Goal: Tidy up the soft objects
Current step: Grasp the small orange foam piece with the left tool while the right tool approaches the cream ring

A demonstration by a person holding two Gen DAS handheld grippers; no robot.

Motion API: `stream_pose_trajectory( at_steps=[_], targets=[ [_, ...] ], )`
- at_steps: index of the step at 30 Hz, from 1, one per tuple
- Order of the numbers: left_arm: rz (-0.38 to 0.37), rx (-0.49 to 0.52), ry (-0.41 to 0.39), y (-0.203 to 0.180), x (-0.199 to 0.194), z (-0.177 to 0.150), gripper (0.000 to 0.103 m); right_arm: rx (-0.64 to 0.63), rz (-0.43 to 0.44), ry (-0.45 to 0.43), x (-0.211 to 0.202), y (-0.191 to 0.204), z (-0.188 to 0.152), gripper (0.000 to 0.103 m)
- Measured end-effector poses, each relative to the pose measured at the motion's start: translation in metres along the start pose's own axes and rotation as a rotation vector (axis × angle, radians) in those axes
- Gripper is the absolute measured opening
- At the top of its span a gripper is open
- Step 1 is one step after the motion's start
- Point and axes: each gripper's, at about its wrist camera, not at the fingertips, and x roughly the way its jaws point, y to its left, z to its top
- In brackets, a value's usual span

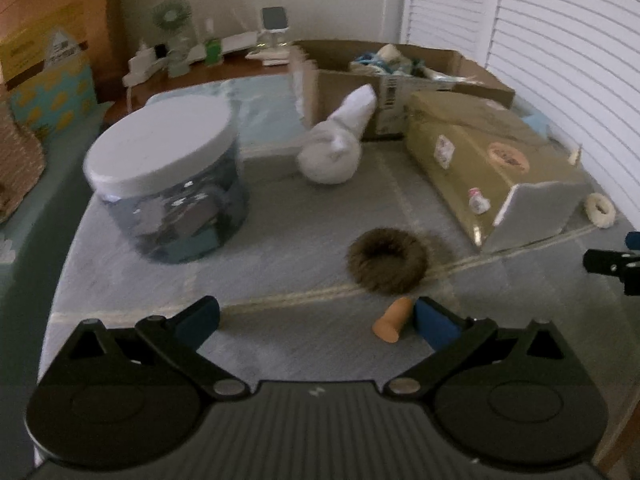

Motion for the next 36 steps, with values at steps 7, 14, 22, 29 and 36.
stream_pose_trajectory(
  at_steps=[7,14,22,29,36],
  targets=[
    [0.026,-0.004,0.015,0.010,-0.011,-0.010,0.102,0.003,-0.003,-0.012,-0.001,0.000,-0.002,0.103],
    [-0.091,0.057,0.025,-0.015,-0.038,-0.011,0.100,0.007,-0.007,-0.028,-0.002,0.001,-0.005,0.103],
    [-0.169,0.027,0.064,-0.030,-0.027,-0.011,0.085,-0.001,0.001,-0.059,-0.003,0.000,-0.009,0.103],
    [-0.171,0.012,0.040,-0.033,-0.020,-0.005,0.084,-0.001,0.001,-0.068,-0.003,0.000,-0.011,0.103],
    [-0.097,0.038,-0.006,-0.033,-0.014,-0.001,0.063,-0.002,0.001,-0.068,-0.003,0.000,-0.011,0.103]
  ],
)
